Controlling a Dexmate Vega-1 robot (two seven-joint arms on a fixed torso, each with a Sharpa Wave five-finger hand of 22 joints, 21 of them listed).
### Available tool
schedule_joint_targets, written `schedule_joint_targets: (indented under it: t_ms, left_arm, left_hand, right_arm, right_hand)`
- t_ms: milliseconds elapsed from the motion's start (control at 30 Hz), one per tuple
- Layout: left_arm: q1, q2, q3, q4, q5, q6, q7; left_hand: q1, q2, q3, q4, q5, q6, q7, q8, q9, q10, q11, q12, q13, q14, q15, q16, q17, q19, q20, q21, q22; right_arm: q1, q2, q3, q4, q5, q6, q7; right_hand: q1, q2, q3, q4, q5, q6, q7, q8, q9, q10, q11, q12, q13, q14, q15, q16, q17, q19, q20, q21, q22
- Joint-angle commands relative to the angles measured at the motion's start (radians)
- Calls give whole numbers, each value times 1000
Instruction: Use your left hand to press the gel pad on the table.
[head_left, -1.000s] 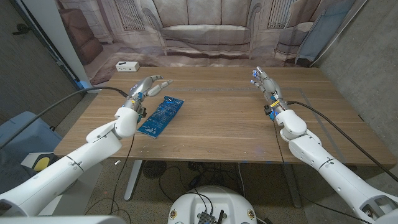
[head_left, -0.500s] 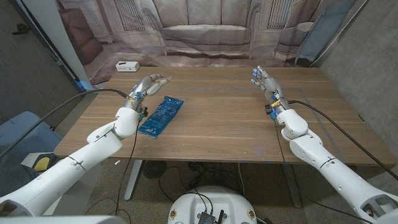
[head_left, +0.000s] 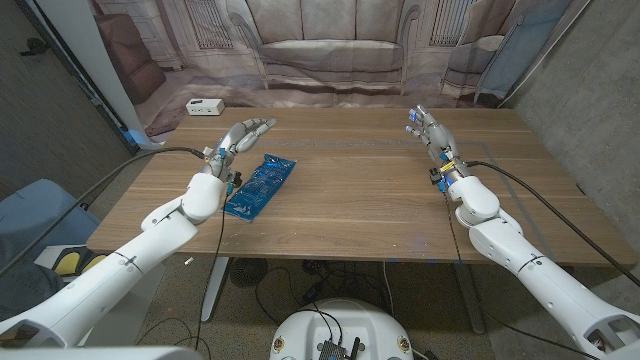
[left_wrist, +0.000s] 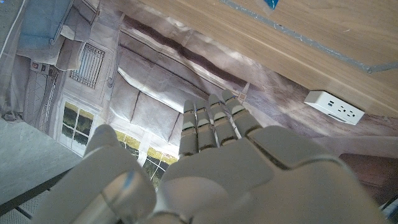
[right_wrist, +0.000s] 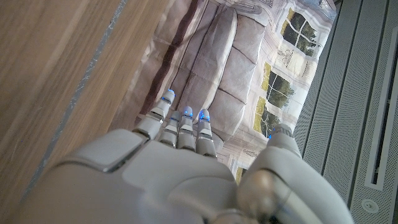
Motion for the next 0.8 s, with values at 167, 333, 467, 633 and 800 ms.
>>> schedule_joint_targets:
  t_ms: [167,333,467,633,800]
  left_arm:
    - [-13,-29,-6,43,-87,-65,-40]
    - [-13,-42,-14,62,-128,-111,-58]
    - [-12,-49,-19,73,-164,-132,-79]
    - [-11,-61,-22,97,-204,-175,-105]
    - [-9,-76,-26,122,-246,-214,-130]
  left_hand:
    - [1,13,1,-2,0,-9,2,-1,3,-1,13,-1,1,-9,3,-1,0,-4,-5,-2,3]
    - [1,14,1,-2,0,-9,3,0,3,-3,12,-1,1,-8,3,0,0,-2,-13,0,3]
    - [0,14,0,-3,0,-16,5,-1,3,-8,14,-3,1,-12,6,0,0,-5,-14,0,3]
    - [-1,13,-1,-3,0,-25,4,-3,2,-13,12,-4,1,-19,6,-2,0,-9,-13,-1,3]
    - [-2,13,-2,-2,0,-33,4,-5,2,-18,18,-5,1,-22,8,-2,0,-10,-12,0,3]
  right_arm:
    - [3,-1,10,15,5,16,7]
    - [8,3,10,27,-4,30,6]
    - [9,-1,10,30,-2,25,10]
    - [9,-10,12,29,-3,14,10]
    - [7,-14,14,20,-4,4,5]
  right_hand:
    - [8,-1,-1,-7,-2,5,8,3,4,3,6,3,6,5,2,3,3,9,2,5,3]
    - [8,0,-1,-7,-2,6,6,3,4,2,6,2,6,6,2,3,3,10,1,6,3]
    - [9,0,-1,-7,-2,5,7,3,3,2,5,2,6,6,2,3,3,10,1,5,3]
    - [9,-1,-1,-7,-2,6,7,2,3,2,4,2,6,6,2,2,3,10,1,5,3]
    - [9,-1,-1,-7,-2,5,6,2,3,2,4,2,6,6,2,2,3,10,0,5,3]
